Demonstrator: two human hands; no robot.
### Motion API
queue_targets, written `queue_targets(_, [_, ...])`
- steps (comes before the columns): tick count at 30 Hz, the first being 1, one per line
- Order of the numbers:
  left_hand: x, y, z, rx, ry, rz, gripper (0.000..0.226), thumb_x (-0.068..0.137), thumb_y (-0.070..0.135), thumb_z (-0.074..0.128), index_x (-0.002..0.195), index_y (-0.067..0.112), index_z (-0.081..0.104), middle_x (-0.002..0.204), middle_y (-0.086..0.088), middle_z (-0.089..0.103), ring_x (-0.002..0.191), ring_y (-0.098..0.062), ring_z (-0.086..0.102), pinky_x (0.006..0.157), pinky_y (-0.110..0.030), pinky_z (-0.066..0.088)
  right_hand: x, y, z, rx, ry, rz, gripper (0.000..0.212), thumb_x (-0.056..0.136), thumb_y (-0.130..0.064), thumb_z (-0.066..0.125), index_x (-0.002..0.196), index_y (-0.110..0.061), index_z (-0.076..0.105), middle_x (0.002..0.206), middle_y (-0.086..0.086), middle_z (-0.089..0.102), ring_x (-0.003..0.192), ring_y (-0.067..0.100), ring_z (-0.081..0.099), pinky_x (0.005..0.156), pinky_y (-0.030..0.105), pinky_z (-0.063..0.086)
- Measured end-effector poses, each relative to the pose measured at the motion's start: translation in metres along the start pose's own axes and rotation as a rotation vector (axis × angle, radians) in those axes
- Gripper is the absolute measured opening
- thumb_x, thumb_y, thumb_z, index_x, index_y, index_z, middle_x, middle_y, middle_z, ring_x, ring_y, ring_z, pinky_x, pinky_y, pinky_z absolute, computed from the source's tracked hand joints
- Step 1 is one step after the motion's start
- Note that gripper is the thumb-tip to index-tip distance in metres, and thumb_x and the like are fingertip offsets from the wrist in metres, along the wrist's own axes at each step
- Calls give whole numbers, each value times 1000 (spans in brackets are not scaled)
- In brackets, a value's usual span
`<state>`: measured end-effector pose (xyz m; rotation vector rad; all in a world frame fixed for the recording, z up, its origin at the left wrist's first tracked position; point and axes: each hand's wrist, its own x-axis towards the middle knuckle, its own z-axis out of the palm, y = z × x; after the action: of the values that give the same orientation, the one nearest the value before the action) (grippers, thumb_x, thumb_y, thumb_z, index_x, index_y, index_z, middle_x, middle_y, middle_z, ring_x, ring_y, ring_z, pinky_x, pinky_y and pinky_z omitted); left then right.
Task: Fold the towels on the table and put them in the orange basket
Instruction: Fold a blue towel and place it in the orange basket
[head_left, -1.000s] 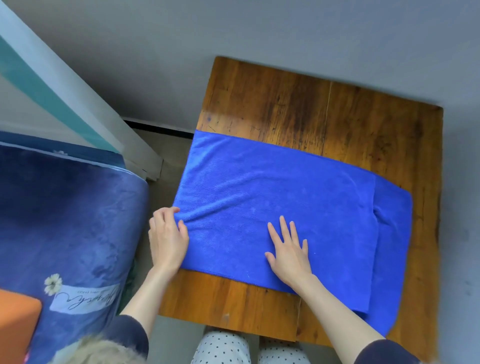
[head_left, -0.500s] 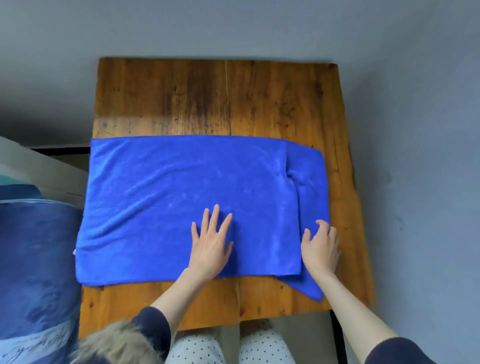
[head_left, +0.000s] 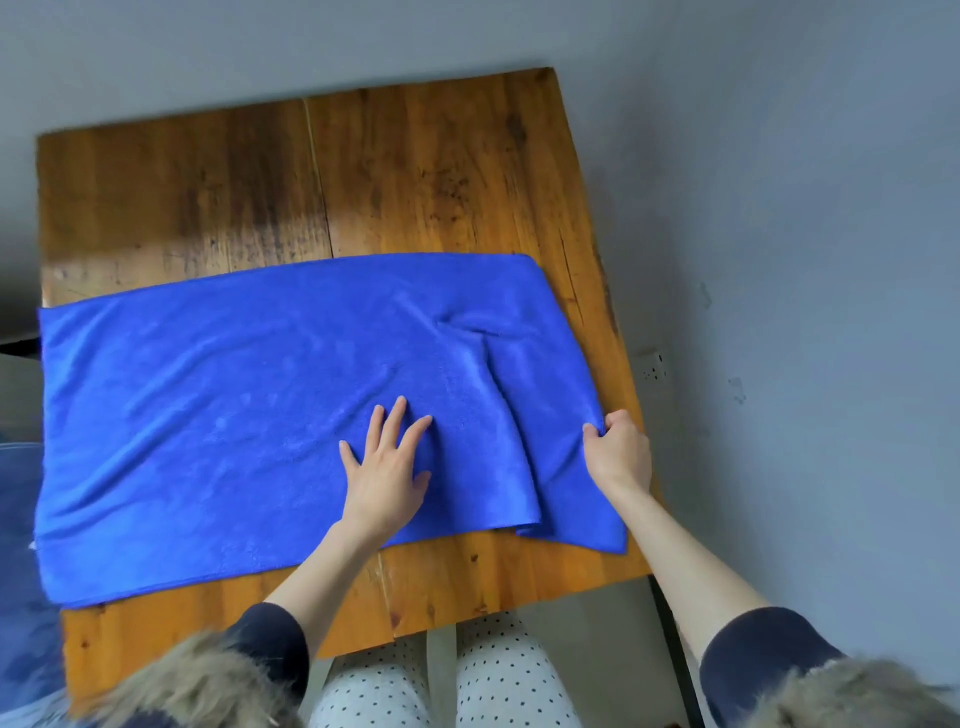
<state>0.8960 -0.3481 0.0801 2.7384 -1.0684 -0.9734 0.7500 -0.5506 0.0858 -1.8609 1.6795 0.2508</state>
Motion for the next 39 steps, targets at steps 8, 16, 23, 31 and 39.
queue_targets(8, [0, 22, -9, -65, 0, -102, 52, 93, 22, 49, 142, 22, 30, 157, -1, 4, 145, -22, -1, 110, -58, 17, 34, 17, -35, 101, -70, -88, 11, 93, -22, 51, 92, -12, 45, 74, -3, 50, 69, 19, 50, 53, 28, 34])
queue_targets(16, [4, 76, -8, -450, 98, -39, 23, 92, 15, 52, 113, 10, 62, 116, -8, 57, 113, -27, 43, 89, -21, 33, 3, -14, -32, 686, -696, -49, 17, 95, -8, 49, 109, -14, 55, 92, -1, 66, 83, 10, 66, 67, 20, 56])
queue_targets(23, [8, 112, 7, -599, -27, -136, 38, 87, 36, 61, 118, 15, 54, 108, -1, 58, 105, -22, 43, 84, -27, 38, 34, -10, -37, 455, -169, -65, 18, 93, -19, 49, 95, -10, 64, 76, 1, 65, 67, 15, 63, 65, 28, 55])
queue_targets(31, [14, 113, 16, -201, -36, -76, 15, 91, 17, 49, 100, 6, 52, 103, -8, 46, 98, -27, 45, 74, -39, 46, 57, -34, -31, 688, -413, 306, 18, 95, -33, 51, 100, -16, 56, 95, 3, 67, 83, 17, 64, 58, 24, 45])
queue_targets(39, [2, 81, 2, -826, 64, -148, 9, 92, 11, 52, 84, 14, 56, 73, 4, 58, 70, -15, 52, 63, -19, 41, 56, -49, -32, 831, -621, 562, 20, 94, -21, 52, 107, -6, 56, 87, 9, 61, 73, 18, 59, 52, 20, 39])
